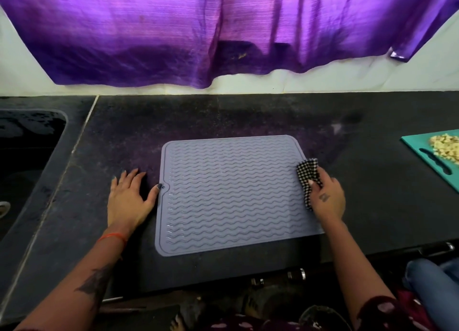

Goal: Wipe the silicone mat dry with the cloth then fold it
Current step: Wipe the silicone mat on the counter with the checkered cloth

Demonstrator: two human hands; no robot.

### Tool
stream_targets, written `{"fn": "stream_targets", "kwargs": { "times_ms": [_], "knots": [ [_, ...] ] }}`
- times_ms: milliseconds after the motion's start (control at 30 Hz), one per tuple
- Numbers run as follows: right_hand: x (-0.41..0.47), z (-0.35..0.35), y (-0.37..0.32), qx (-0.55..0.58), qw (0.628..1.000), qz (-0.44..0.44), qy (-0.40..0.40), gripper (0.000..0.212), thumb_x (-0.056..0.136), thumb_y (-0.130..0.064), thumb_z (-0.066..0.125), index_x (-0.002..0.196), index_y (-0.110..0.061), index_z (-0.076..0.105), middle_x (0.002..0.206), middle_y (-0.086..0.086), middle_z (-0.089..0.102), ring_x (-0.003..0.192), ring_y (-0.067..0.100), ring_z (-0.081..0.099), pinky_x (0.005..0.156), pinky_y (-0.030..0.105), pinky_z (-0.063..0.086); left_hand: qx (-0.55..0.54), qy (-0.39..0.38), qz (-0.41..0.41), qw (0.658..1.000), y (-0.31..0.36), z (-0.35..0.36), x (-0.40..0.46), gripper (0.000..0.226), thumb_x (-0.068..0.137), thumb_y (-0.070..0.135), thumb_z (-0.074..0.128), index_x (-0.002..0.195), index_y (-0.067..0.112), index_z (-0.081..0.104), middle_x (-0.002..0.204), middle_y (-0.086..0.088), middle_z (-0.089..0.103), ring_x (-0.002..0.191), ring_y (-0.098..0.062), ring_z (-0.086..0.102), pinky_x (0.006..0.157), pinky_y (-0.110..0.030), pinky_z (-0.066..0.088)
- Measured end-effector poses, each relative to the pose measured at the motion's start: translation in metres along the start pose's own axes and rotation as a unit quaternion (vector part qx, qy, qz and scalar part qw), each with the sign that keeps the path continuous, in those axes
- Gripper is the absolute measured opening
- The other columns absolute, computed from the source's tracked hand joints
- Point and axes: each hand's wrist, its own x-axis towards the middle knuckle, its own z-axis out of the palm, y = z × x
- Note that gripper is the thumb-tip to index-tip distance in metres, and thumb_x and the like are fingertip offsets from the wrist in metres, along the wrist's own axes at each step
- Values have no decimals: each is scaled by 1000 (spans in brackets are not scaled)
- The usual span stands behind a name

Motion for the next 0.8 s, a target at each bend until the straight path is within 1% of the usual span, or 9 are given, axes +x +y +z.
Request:
{"fn": "stream_targets", "kwargs": {
  "times_ms": [167,267,333,400,433,500,567,667,800],
  "knots": [
    [5,-8,4,-71,997,15,23,43,92,-18,47,135,-13,43,112,26,51,101,44,50,80,47,44,-1,1,-4,1000,2,-1,0,83,78,68,23,130,10,52,143,-11,45,138,-31,30,116,-42,11],
    [-8,-3,-33,-25,998,18,51,43,91,-16,50,133,-9,44,113,27,51,101,45,51,82,47,43,-5,3,-10,1000,1,-1,-1,80,79,66,26,129,11,53,142,-11,45,137,-31,30,117,-41,11],
    [-32,8,-67,41,998,-40,26,44,93,-20,50,134,-8,44,117,21,54,103,37,54,80,37,43,-10,0,-11,1000,1,-1,-1,76,80,64,29,129,10,53,142,-11,45,138,-31,30,117,-41,11],
    [-71,26,-107,75,989,-120,-49,45,94,-24,50,137,-14,42,121,8,55,102,20,54,76,22,40,-17,-1,-8,1000,1,0,0,72,82,58,31,129,8,53,142,-13,45,137,-32,30,117,-43,12],
    [-94,36,-127,99,978,-156,-92,44,94,-25,50,137,-17,42,122,4,55,101,15,53,76,19,42,-20,-2,-7,1000,1,0,0,69,84,55,33,130,8,53,142,-13,45,138,-33,30,117,-44,11],
    [-137,57,-160,153,949,-221,-162,42,94,-26,49,136,-20,43,124,4,55,103,17,55,85,27,48,-28,-3,-9,1000,0,0,0,65,85,50,34,131,8,52,143,-13,44,138,-32,29,117,-43,10],
    [-170,75,-183,166,928,-265,-202,41,93,-27,43,134,-21,44,121,8,54,103,26,56,87,38,48,-36,-3,-7,999,-1,-1,0,64,85,48,33,131,7,51,144,-13,43,139,-32,27,118,-42,9],
    [-190,88,-193,90,920,-324,-200,48,88,-30,27,133,-18,37,115,12,51,96,32,56,76,42,51,-39,0,2,999,-2,-1,0,64,85,46,33,131,6,51,143,-15,43,138,-33,28,117,-42,9],
    [-181,84,-181,77,916,-351,-182,46,89,-29,31,133,-17,38,108,15,52,91,34,56,72,43,51,-31,1,1,1000,-2,1,0,67,84,50,32,131,7,52,143,-14,44,138,-33,28,117,-43,10]
  ]
}}
